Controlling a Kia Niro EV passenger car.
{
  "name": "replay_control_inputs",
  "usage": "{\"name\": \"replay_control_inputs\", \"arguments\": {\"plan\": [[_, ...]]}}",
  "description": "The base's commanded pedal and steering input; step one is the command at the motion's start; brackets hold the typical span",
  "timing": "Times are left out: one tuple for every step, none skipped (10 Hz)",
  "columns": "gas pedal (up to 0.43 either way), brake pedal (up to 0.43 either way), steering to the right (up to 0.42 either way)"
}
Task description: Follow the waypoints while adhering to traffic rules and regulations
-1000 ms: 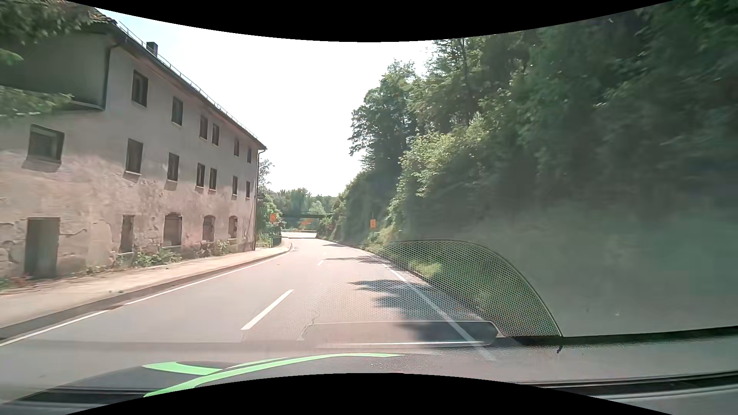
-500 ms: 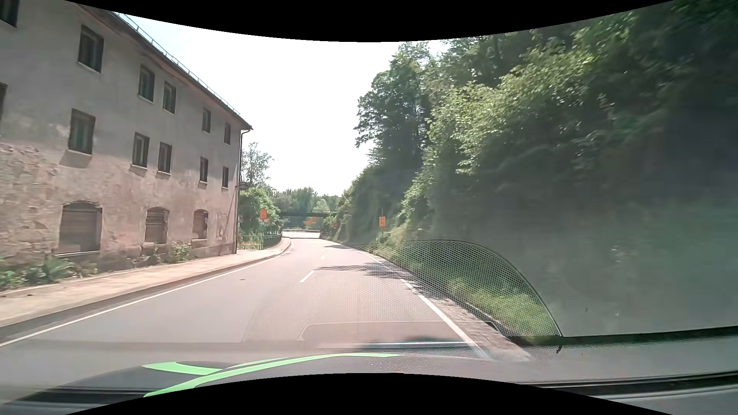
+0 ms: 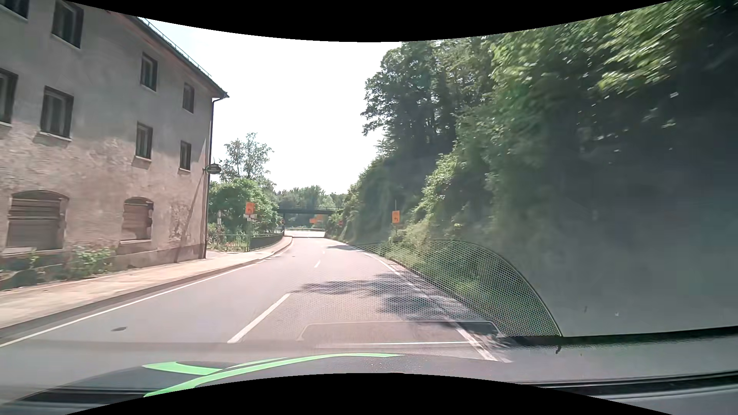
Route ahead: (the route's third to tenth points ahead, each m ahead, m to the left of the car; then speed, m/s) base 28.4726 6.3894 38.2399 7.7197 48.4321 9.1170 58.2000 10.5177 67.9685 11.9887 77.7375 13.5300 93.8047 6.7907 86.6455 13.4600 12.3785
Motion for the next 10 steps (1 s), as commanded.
{"name": "replay_control_inputs", "arguments": {"plan": [[0.000, 0.061, -0.021], [0.000, 0.061, -0.021], [0.000, 0.067, -0.022], [0.000, 0.073, -0.022], [0.000, 0.073, -0.024], [0.000, 0.073, -0.025], [0.000, 0.079, -0.025], [0.000, 0.079, -0.025], [0.000, 0.085, -0.024], [0.000, 0.085, -0.025]]}}
